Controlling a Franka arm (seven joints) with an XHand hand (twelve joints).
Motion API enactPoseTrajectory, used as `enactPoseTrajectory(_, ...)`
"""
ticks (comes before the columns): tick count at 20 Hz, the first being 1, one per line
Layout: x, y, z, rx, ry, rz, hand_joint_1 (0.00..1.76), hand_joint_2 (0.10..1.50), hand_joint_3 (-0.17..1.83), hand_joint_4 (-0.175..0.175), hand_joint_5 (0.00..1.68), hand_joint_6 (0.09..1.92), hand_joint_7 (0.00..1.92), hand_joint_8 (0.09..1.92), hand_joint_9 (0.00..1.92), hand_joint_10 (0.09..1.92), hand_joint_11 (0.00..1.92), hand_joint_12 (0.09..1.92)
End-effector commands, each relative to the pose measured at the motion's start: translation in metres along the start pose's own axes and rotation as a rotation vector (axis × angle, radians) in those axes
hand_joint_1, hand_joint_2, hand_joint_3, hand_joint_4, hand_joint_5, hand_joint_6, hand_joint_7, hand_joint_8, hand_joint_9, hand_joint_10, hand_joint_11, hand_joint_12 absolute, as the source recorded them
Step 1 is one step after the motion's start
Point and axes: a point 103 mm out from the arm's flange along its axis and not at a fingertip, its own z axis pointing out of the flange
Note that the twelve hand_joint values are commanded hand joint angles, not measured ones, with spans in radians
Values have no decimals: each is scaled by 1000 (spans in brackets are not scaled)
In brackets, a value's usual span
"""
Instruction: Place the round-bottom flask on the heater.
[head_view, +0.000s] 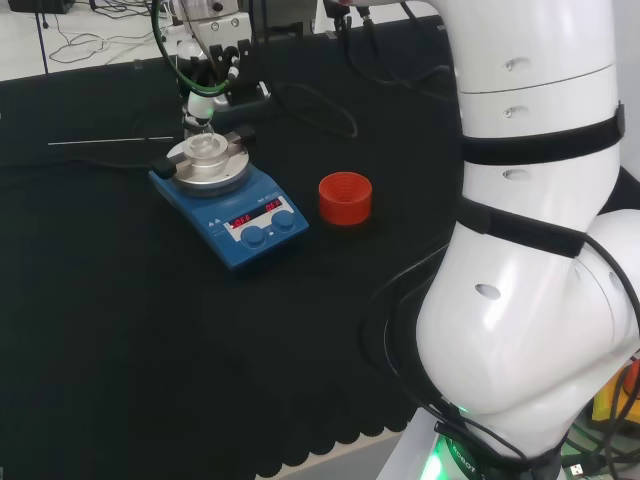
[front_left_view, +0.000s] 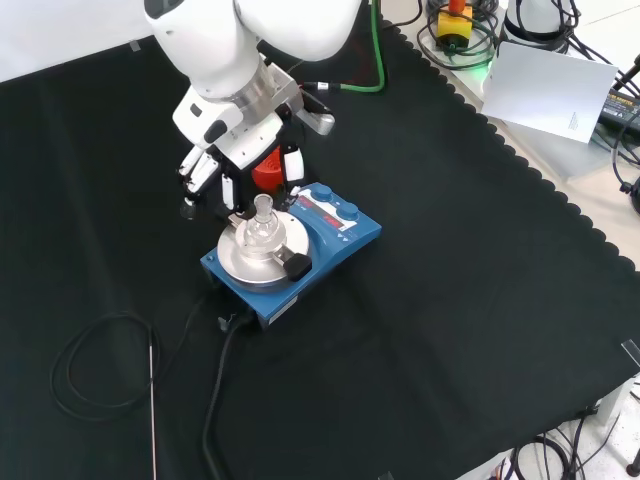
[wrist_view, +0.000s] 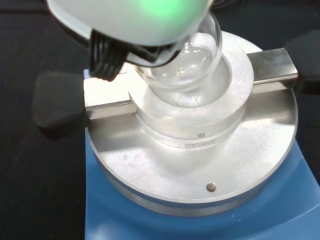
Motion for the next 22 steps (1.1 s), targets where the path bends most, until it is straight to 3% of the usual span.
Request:
enactPoseTrajectory(1, 2, 5, 6, 13, -5, -8, 1133, 573, 870, 138, 1211, 889, 131, 660, 384, 675, 215, 1413)
enactPoseTrajectory(17, -10, 7, 12, 30, 17, 14, 1133, 573, 872, 136, 1208, 895, 134, 661, 385, 676, 214, 1413)
enactPoseTrajectory(19, -12, 5, 11, 31, 21, 32, 1109, 679, 701, 133, 1156, 893, 110, 667, 362, 688, 194, 1416)
enactPoseTrajectory(21, -15, 4, 11, 37, 27, 41, 1070, 630, 687, 8, 931, 904, 80, 667, 323, 701, 173, 1415)
enactPoseTrajectory(22, -15, 4, 11, 44, 27, 45, 1057, 592, 720, -25, 826, 908, 65, 669, 306, 708, 162, 1418)
